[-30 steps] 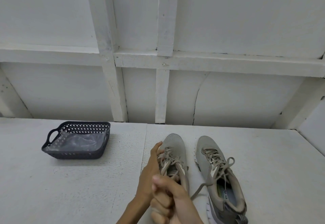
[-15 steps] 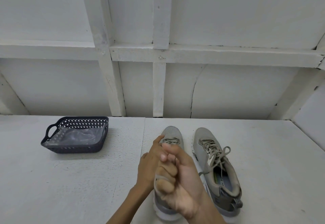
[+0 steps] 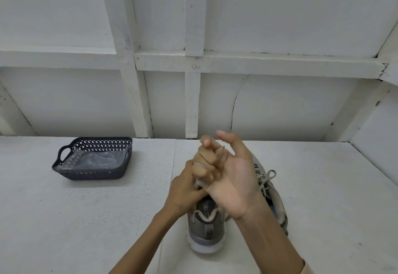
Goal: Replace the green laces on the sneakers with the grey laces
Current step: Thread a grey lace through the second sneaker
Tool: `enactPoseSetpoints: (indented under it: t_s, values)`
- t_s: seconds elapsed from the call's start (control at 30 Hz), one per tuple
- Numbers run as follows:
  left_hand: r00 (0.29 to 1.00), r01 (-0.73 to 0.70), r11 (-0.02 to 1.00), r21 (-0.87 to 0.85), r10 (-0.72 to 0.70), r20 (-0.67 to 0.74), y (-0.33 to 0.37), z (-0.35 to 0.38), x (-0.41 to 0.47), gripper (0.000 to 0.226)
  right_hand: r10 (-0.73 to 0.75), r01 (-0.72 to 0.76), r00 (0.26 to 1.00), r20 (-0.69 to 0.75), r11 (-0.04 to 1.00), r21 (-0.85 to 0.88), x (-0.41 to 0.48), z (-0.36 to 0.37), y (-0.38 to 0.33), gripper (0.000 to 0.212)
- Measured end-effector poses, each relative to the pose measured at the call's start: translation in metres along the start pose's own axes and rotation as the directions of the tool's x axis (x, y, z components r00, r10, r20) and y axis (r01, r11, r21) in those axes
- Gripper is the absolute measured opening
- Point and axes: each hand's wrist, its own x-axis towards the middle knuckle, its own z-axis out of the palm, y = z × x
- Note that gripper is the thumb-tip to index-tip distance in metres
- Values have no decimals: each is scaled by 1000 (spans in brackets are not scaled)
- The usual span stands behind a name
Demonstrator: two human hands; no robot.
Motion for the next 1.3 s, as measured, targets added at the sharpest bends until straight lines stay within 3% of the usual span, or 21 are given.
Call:
enactPoseSetpoints:
  t_s: [0.23,0.5,0.67,0.8,0.87,0.9,0.93,0.97,1.03,1.07,1.2,1.3]
  values:
    - [991,-115,984,-137,105,-77,-2,-11,9,13,-133,134,991,13,981,-141,20,12,-25,15]
    - [986,-160,892,-423,168,-17,22,-26,26,8,-170,162,984,-47,977,-138,49,12,-44,16]
    - [984,-129,896,-424,169,57,25,-27,30,8,-182,176,982,-41,978,-107,55,8,-49,14]
    - [993,-111,904,-412,117,-10,23,-31,37,16,-219,209,976,-7,943,-259,53,-3,-60,13]
    - [995,-101,907,-409,91,-45,21,-33,41,15,-257,205,966,-38,846,-492,51,-16,-70,14]
    - [995,-98,912,-398,79,-63,19,-35,43,14,-282,170,957,-71,742,-649,52,-25,-75,13]
    - [994,-99,920,-379,74,-82,17,-36,45,14,-317,105,943,-104,578,-809,52,-35,-79,12]
    - [992,-106,929,-355,75,-100,16,-38,47,15,-375,16,919,-120,339,-940,52,-45,-83,10]
    - [988,-133,942,-307,100,-120,15,-39,50,16,-494,-150,868,-52,-160,-976,52,-62,-83,13]
    - [985,-155,945,-286,126,-119,16,-40,51,17,-496,-132,868,21,-272,-953,52,-67,-82,17]
    - [973,-227,945,-235,209,-97,21,-38,54,18,-306,218,912,275,-206,-954,48,-65,-62,28]
    - [969,-246,942,-226,232,-90,22,-36,55,18,-364,272,866,343,-233,-934,51,-63,-53,20]
